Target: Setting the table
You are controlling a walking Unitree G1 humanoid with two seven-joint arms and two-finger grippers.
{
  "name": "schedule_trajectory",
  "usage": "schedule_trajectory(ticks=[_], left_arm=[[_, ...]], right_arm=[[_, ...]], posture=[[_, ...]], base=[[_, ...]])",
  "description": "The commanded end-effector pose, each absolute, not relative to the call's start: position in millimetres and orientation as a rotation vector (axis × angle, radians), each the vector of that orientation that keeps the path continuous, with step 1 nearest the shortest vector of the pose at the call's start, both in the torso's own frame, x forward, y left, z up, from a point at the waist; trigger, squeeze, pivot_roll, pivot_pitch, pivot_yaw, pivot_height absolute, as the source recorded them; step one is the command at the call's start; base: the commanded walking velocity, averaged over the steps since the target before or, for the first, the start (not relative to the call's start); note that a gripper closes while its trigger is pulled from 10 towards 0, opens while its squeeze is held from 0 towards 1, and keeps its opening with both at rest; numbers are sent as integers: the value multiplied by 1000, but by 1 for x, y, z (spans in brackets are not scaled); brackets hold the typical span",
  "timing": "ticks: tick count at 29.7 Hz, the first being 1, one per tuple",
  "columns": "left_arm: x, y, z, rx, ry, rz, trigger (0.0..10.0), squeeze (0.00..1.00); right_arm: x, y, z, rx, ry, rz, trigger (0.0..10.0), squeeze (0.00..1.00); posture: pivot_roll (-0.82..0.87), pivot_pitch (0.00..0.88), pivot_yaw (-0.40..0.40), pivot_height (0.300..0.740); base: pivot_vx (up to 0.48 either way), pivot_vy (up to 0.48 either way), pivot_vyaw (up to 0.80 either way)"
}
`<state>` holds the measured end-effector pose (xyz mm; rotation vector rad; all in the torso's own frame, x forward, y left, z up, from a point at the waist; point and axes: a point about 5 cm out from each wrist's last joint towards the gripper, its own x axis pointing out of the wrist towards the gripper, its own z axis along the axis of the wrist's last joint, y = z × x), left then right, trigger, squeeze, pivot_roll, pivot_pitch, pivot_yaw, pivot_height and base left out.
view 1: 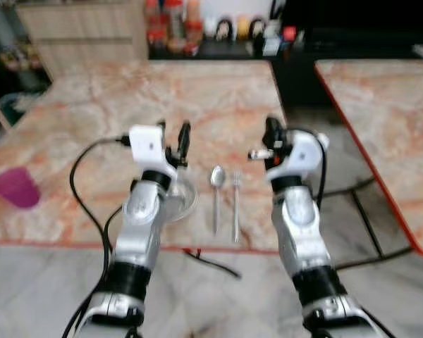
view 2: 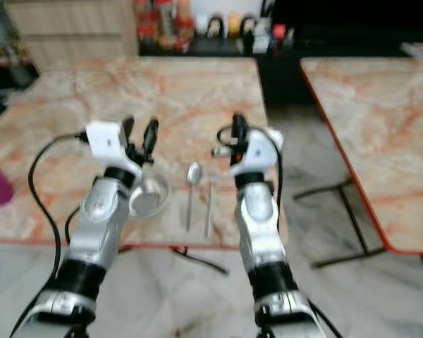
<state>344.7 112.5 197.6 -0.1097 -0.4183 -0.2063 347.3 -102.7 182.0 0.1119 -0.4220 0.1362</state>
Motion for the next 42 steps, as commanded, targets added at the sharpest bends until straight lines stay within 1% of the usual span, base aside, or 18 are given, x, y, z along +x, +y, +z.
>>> schedule_trajectory(ticks=[1, 6, 8, 11, 16, 18, 19, 20, 21, 22, 27, 29, 36, 37, 38, 41, 42], left_arm=[[345, 120, 194, -120, -403, -188, 10000, 0], [344, 119, 190, -144, -378, -198, 10000, 0], [344, 121, 188, -177, -369, -185, 10000, 0], [346, 126, 188, -284, -353, -146, 10000, 0], [347, 128, 187, -280, -341, -136, 10000, 0], [346, 125, 184, -290, -321, -141, 10000, 0], [347, 124, 183, -328, -308, -137, 10000, 0], [347, 125, 183, -392, -301, -118, 10000, 1000], [347, 127, 184, -446, -301, -109, 10000, 1000], [347, 128, 185, -465, -296, -108, 10000, 1000], [345, 133, 178, -410, -266, -103, 10000, 1000], [342, 140, 170, -396, -235, -73, 10000, 1000], [338, 148, 160, -313, -172, -62, 10000, 1000], [337, 150, 156, -313, -141, -66, 10000, 35], [337, 150, 154, -316, -129, -70, 10000, 0], [333, 148, 144, -308, -61, -115, 10000, 0], [330, 147, 139, -280, -36, -145, 10000, 0]], right_arm=[[346, -95, 183, 120, -426, 158, 10000, 0], [346, -97, 184, 134, -428, 138, 10000, 0], [346, -97, 184, 133, -429, 139, 10000, 0], [346, -96, 185, 133, -433, 140, 10000, 0], [347, -97, 186, 133, -433, 138, 10000, 0], [346, -97, 185, 132, -432, 139, 10000, 0], [346, -97, 185, 131, -432, 140, 10000, 0], [346, -97, 184, 131, -432, 139, 10000, 0], [346, -97, 184, 131, -432, 139, 10000, 0], [346, -96, 183, 131, -429, 141, 10000, 0], [346, -94, 182, 132, -427, 147, 10000, 0], [345, -93, 181, 133, -424, 148, 10000, 0], [345, -92, 181, 132, -421, 153, 10000, 0], [346, -93, 181, 132, -420, 153, 10000, 0], [346, -93, 181, 132, -419, 152, 10000, 0], [345, -93, 180, 133, -414, 150, 10000, 0], [345, -94, 179, 133, -411, 148, 10000, 0]], posture=[[40, 92, -14, 740], [38, 95, -12, 740], [34, 94, -11, 740], [33, 95, -10, 740], [34, 95, -11, 740], [32, 92, -10, 740], [32, 92, -10, 740], [32, 91, -8, 740], [32, 90, -7, 740], [35, 88, -7, 740], [34, 79, -1, 740], [36, 75, 1, 740], [42, 87, 1, 740], [46, 94, 1, 740], [45, 96, 1, 740], [49, 103, 0, 740], [51, 104, 0, 740]], base=[[0, 0, 0], [0, 0, 0], [0, 0, 0], [0, 0, 0], [0, 0, 0], [0, 0, 0], [0, 0, 0], [0, 0, 0], [0, 0, 0], [0, 0, 0], [0, 0, 0], [0, 0, 0], [0, 0, 0], [0, 0, 0], [0, 0, 0], [0, 0, 0], [0, 0, 0]])
